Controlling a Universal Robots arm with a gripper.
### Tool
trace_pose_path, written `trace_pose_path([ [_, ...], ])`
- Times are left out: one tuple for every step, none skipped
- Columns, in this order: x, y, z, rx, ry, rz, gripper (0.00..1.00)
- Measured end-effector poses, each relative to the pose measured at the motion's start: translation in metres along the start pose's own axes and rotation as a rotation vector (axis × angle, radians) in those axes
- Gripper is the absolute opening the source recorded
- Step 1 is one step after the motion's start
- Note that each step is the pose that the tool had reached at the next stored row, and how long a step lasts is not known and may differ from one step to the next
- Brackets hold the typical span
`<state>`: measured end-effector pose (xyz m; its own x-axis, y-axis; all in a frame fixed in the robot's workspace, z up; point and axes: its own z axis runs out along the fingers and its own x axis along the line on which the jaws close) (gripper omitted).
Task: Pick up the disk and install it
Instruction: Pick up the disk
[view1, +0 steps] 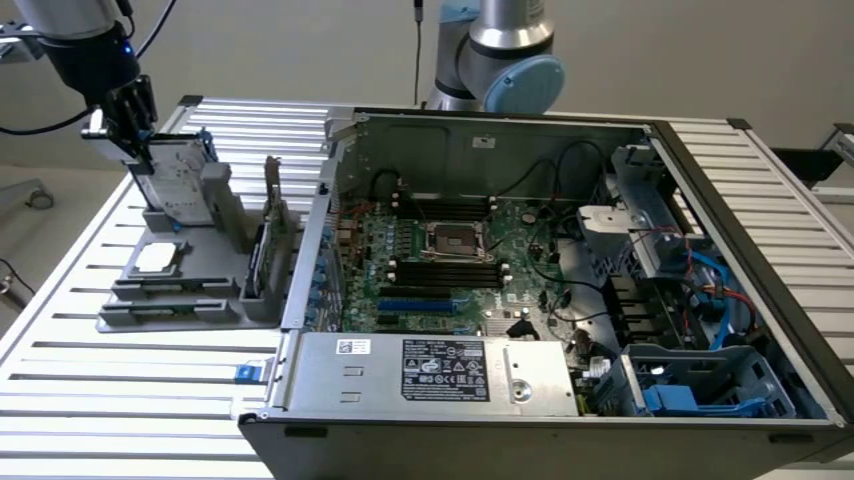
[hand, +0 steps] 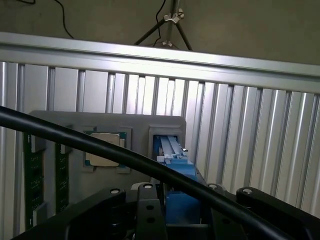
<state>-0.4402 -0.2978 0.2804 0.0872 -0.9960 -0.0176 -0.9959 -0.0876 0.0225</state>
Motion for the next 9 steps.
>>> trace_pose_path([
  [0.0002, -0.0001, 0.0, -0.0023, -0.0002, 0.0, 0.33],
  [0.0006, -0.0002, -0.0001, -0.0046, -0.0004, 0.0, 0.33],
  [0.0012, -0.0002, -0.0001, -0.0068, -0.0005, 0.0, 0.33],
  [0.002, -0.0004, -0.0001, -0.0084, -0.0007, 0.0, 0.33],
  [0.003, -0.0004, -0.0001, -0.01, -0.0008, 0.0, 0.33],
  [0.004, -0.0005, -0.0002, -0.0112, -0.0009, 0.0, 0.33],
  [0.0048, -0.0006, -0.0001, -0.012, -0.001, 0.0, 0.33],
  [0.0056, -0.0006, -0.0002, -0.0124, -0.001, 0.0, 0.33],
  [0.0062, -0.0006, -0.0002, -0.0128, -0.0011, 0.0, 0.33],
])
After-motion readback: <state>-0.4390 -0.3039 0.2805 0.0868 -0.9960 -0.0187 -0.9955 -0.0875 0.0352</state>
